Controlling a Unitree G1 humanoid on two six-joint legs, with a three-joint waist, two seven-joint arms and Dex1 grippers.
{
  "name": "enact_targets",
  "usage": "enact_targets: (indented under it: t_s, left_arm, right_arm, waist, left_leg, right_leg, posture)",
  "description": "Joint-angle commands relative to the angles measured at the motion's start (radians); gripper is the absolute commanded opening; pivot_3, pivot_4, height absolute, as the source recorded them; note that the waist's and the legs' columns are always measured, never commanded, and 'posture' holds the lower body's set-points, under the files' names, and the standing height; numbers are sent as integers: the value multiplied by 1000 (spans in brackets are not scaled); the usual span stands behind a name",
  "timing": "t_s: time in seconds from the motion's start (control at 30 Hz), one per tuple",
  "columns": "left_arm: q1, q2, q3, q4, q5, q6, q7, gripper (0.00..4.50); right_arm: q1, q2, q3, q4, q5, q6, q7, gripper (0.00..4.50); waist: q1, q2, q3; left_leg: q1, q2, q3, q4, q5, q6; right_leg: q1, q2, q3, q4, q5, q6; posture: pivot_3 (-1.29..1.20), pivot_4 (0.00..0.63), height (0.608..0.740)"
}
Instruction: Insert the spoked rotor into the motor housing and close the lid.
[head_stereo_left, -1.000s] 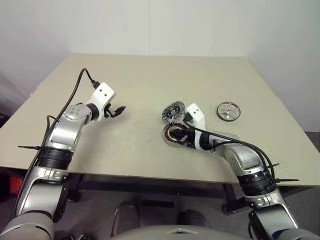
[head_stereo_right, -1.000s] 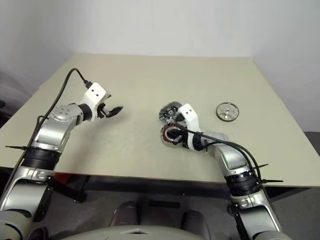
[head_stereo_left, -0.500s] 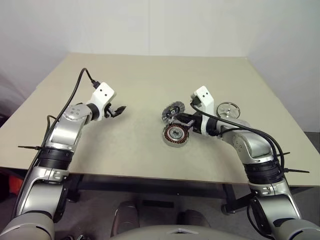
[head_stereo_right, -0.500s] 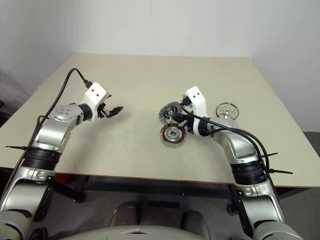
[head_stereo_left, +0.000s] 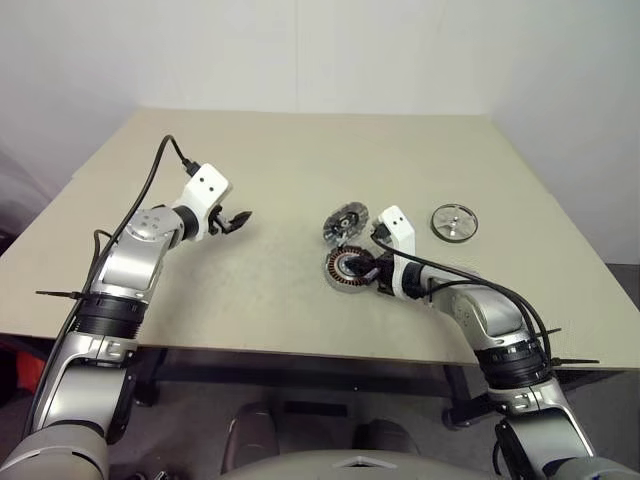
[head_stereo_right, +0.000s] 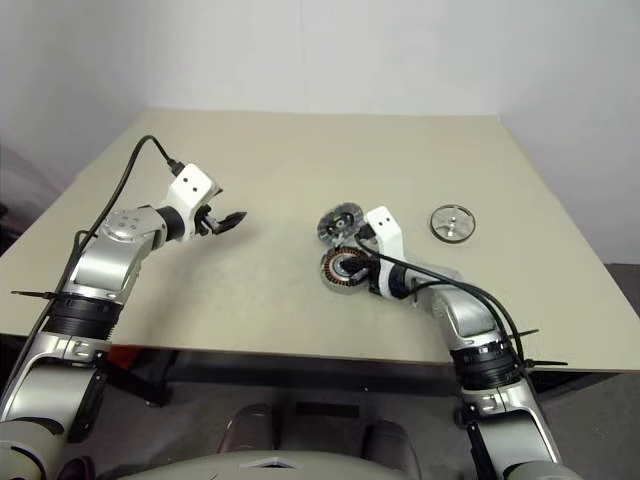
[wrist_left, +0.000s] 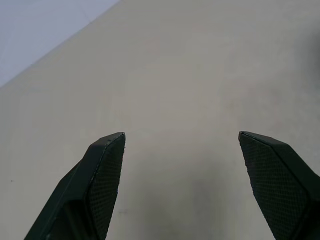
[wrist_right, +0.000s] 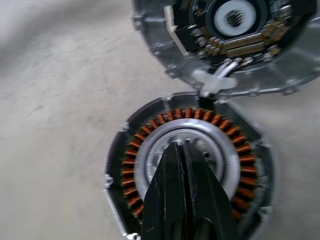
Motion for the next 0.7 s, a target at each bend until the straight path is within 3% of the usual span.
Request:
enact_targets:
  t_s: [0.03, 0.33, 0.5, 0.7]
  left_arm:
    - [-24, 7, 21, -18, -1, -16, 7, 3817]
    - [-28, 3, 18, -14, -1, -19, 6, 3817]
    - [-28, 5, 17, -15, 1, -16, 5, 3817]
    - [-24, 18, 27, -16, 0, -17, 5, 3817]
  right_arm:
    - [-66, -22, -62, -42, 22, -1, 2, 63]
    - [-54, -22, -44, -86, 35, 26, 9, 63]
    - [44, 27, 16, 26, 1, 14, -4, 63]
    - [18, 23, -18, 67, -13, -22, -26, 63]
  waist:
    - [0, 0, 0]
    - [0, 0, 0]
    - [0, 0, 0]
    - [-3, -2, -2]
  left_leg:
    - [0, 0, 0, 0, 0, 0]
    - [-6, 0, 0, -1, 1, -2]
    - [-6, 0, 0, -1, 1, -2]
    - [7, 0, 0, -2, 0, 0]
  right_leg:
    - [0, 0, 0, 0, 0, -1]
    - [-5, 0, 0, -1, 4, -6]
    - [-6, 0, 0, -1, 3, -6]
    - [5, 0, 0, -1, -1, 1]
  posture:
    - [0, 0, 740]
    - [0, 0, 740]
    - [0, 0, 740]
    - [0, 0, 740]
